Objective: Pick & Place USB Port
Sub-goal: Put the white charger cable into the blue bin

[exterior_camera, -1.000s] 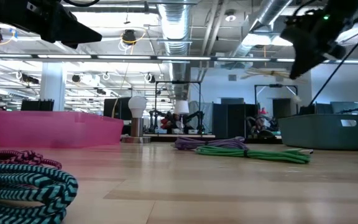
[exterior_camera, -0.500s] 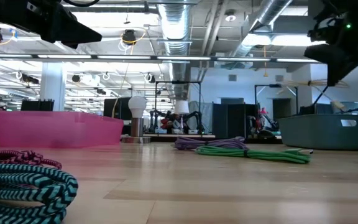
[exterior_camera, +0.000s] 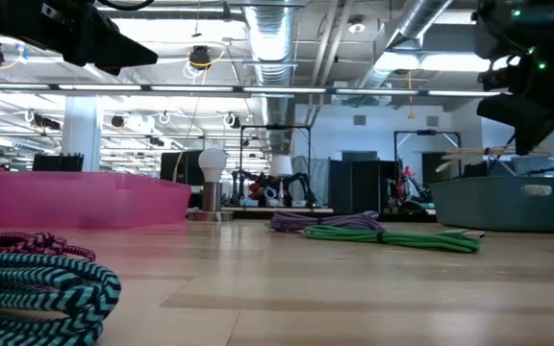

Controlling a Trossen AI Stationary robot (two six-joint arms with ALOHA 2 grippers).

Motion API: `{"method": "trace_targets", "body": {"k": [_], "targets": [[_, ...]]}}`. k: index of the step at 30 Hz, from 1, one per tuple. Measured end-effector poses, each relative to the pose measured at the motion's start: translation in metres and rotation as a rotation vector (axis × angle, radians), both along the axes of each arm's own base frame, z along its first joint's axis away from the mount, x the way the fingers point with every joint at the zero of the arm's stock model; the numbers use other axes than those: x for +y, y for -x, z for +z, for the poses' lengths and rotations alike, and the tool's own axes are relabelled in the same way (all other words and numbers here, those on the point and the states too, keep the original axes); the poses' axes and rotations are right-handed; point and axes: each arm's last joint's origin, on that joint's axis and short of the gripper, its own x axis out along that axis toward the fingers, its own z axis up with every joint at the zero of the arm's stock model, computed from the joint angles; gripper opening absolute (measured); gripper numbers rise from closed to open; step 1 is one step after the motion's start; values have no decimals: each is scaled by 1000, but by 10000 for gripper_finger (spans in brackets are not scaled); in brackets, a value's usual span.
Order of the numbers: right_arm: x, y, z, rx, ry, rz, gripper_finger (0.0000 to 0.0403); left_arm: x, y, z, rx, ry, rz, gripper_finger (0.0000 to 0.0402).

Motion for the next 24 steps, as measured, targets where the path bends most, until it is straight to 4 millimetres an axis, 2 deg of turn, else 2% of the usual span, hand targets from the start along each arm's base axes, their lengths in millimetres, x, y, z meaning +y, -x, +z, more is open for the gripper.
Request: {"method": "trace_targets", "body": {"k": [5, 11, 20, 24], "targets": [[-8, -9, 0, -44, -39, 48, 0, 0, 0, 0, 0, 0, 0, 11], [-28, -14, 4, -55, -66, 70, 0, 0, 0, 0, 0, 0, 0, 11], [-58, -8, 47, -129, -176, 110, 0, 0, 0, 0, 0, 0, 0, 11], [-71, -3, 57, -156, -221, 121, 0, 0, 0, 0, 0, 0, 0, 11]]}}
